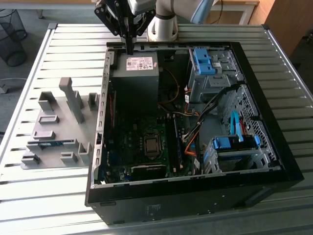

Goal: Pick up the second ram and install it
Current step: 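Reach for the second ram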

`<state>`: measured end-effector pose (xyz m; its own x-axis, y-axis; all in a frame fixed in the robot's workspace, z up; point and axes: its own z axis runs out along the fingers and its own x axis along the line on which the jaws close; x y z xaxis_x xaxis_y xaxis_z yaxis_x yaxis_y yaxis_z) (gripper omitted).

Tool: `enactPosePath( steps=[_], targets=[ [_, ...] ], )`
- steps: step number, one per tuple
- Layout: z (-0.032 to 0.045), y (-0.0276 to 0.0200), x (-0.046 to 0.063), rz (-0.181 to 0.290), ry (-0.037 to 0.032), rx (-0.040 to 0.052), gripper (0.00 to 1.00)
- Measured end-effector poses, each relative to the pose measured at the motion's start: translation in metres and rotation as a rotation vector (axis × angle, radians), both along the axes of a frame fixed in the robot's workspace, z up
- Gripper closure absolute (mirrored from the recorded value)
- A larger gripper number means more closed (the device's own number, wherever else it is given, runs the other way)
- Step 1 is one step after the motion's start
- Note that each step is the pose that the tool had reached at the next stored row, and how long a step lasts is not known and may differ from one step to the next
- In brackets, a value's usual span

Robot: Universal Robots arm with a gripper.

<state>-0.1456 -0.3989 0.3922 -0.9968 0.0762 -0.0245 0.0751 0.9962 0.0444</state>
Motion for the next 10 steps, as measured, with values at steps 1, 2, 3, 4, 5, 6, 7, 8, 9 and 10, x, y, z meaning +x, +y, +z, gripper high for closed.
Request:
enactPosePath(
  steps=[1,2,3,4,5,6,7,8,9,10],
  targets=[
    [0.0,0.0,-0.0005,0.0,0.0,-0.0001,0.9],
    [0.0,0.0,-0.001,0.0,0.0,0.0,0.9],
    [0.0,0.0,-0.0015,0.0,0.0,0.0,0.9],
    [0.0,0.0,-0.0021,0.0,0.0,0.0,0.9],
    [0.0,0.0,-0.0026,0.0,0.0,0.0,0.9],
    [0.0,0.0,-0.0031,0.0,0.0,0.0,0.9],
    [0.0,0.0,-0.0036,0.0,0.0,-0.0001,0.9],
    [0.0,0.0,-0.004,0.0,0.0,0.0,0.9],
    [0.0,0.0,-0.0045,0.0,0.0,0.0,0.9],
    [0.0,0.0,-0.0049,0.0,0.0,0.0,0.9]
  ],
)
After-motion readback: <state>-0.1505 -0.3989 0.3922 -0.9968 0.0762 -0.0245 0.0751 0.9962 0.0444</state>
